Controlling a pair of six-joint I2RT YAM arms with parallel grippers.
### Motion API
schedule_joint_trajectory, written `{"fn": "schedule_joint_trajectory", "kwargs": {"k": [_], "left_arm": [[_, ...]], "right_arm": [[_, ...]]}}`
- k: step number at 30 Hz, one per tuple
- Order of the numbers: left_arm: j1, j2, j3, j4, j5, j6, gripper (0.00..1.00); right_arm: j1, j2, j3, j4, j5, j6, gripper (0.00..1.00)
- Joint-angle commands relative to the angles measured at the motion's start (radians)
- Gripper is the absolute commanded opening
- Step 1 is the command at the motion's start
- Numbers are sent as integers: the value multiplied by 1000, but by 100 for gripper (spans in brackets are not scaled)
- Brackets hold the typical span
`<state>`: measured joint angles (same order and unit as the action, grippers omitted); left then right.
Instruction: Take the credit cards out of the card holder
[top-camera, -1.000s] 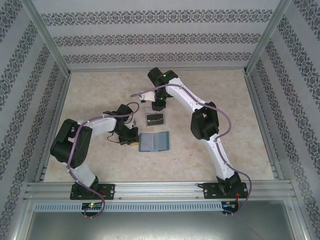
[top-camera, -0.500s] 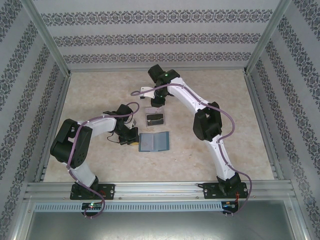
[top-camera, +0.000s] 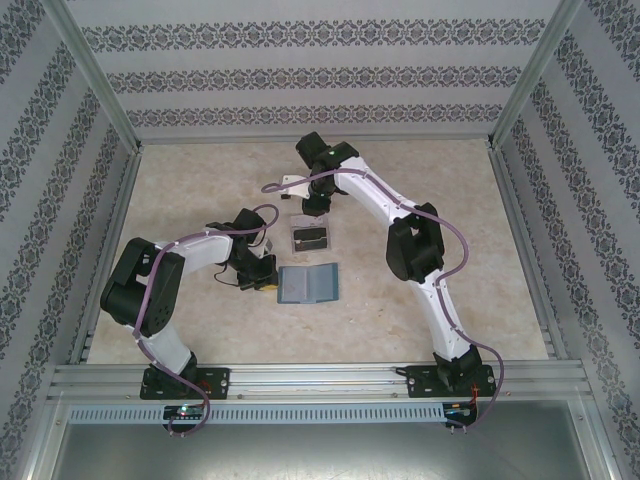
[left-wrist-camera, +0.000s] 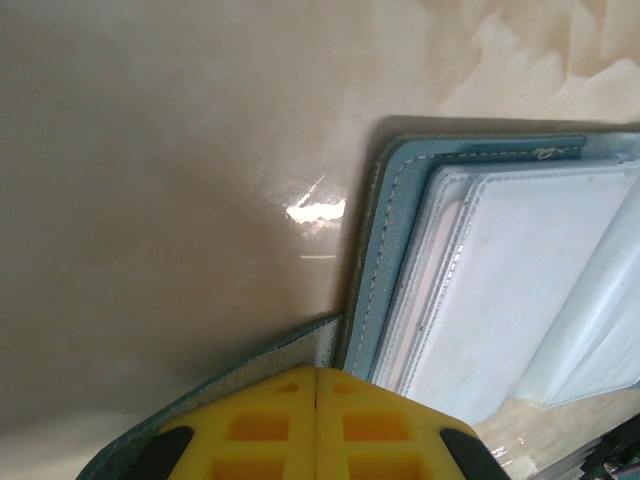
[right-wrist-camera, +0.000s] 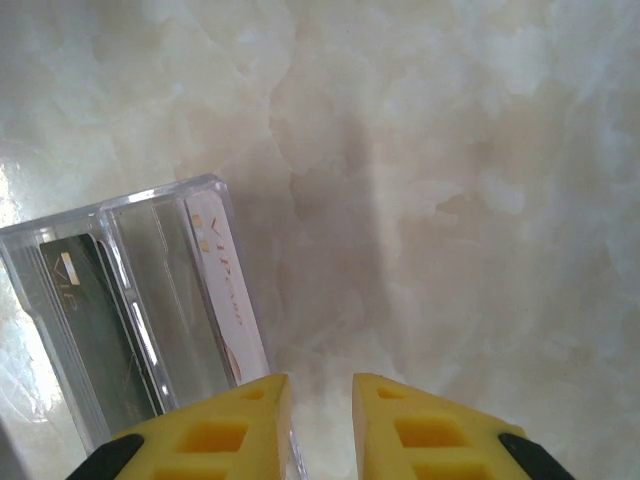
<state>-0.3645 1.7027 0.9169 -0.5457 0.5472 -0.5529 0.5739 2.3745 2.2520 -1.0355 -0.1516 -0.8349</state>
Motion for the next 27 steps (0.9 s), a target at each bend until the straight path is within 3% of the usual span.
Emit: {"fn": "schedule_joint_trajectory", "kwargs": {"k": [1,14,21,27], "left_arm": [[11,-1,12,-37,22,25,5],[10,-25,-15,-35,53,38,6],[10,-73,1,-35,18,34,6],[11,-65,27,-10,-8,53,6]], "right_arm": [[11,-100,-69,59,-53,81,24],[29,-454,-534,428,-54,553,23],[84,-590,-767,596,1,959,27],[146,-645,-920,715,-14,1252,19]]}}
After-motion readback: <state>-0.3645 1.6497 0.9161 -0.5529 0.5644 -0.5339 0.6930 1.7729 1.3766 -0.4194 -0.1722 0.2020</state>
